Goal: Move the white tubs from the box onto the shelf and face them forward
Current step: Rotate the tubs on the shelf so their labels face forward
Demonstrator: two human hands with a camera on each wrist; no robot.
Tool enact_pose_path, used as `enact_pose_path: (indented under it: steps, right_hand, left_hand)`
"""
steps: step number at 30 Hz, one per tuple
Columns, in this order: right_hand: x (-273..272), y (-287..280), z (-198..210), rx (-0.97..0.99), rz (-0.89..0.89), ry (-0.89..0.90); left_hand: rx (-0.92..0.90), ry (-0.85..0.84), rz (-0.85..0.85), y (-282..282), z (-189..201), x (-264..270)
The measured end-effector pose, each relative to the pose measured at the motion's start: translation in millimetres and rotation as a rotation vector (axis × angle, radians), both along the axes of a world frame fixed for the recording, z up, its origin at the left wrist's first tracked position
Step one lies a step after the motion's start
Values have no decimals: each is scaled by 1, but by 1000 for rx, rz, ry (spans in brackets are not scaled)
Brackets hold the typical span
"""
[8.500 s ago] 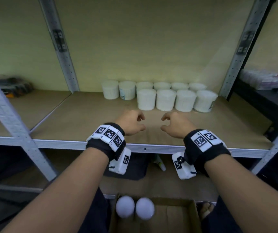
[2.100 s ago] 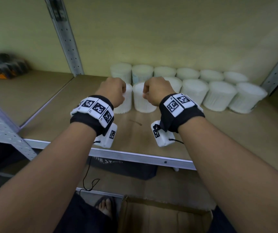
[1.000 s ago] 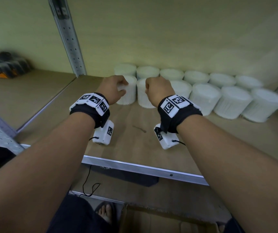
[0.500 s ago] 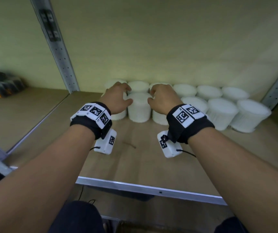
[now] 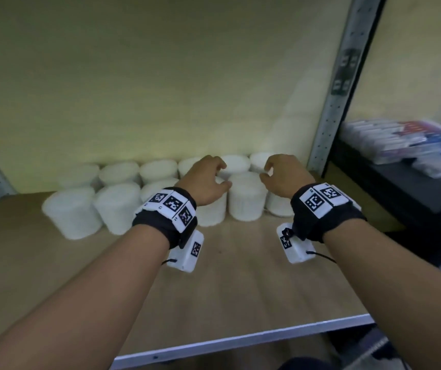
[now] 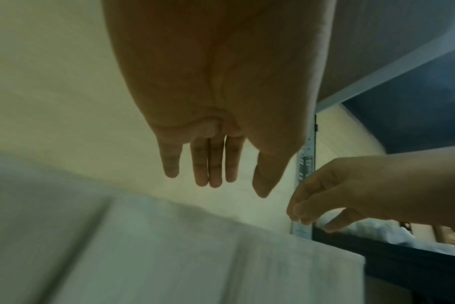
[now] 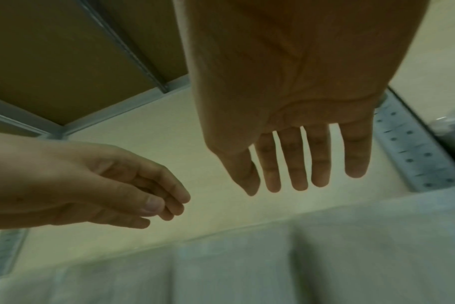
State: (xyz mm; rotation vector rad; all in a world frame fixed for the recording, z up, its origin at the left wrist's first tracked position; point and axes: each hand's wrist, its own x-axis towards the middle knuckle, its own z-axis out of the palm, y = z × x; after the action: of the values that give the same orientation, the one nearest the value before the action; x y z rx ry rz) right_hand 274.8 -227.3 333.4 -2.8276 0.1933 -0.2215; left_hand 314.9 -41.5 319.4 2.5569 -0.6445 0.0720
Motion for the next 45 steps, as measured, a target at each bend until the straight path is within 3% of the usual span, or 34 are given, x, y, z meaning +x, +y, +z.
enact_pose_path:
  steps: [9, 31, 42, 45]
  right_hand:
    - [-8, -52, -19, 8, -30, 60]
    - [-11, -49, -13, -72, 17, 65]
    - [-1, -61, -16, 63, 72, 137]
    - [0, -62, -16, 137, 62, 73]
  left_hand:
    - [107, 27, 8, -75, -19, 3]
    - [133, 66, -14, -72, -17, 5]
    - [135, 82, -16, -72, -17, 2]
    - [140, 85, -20, -72, -16, 2]
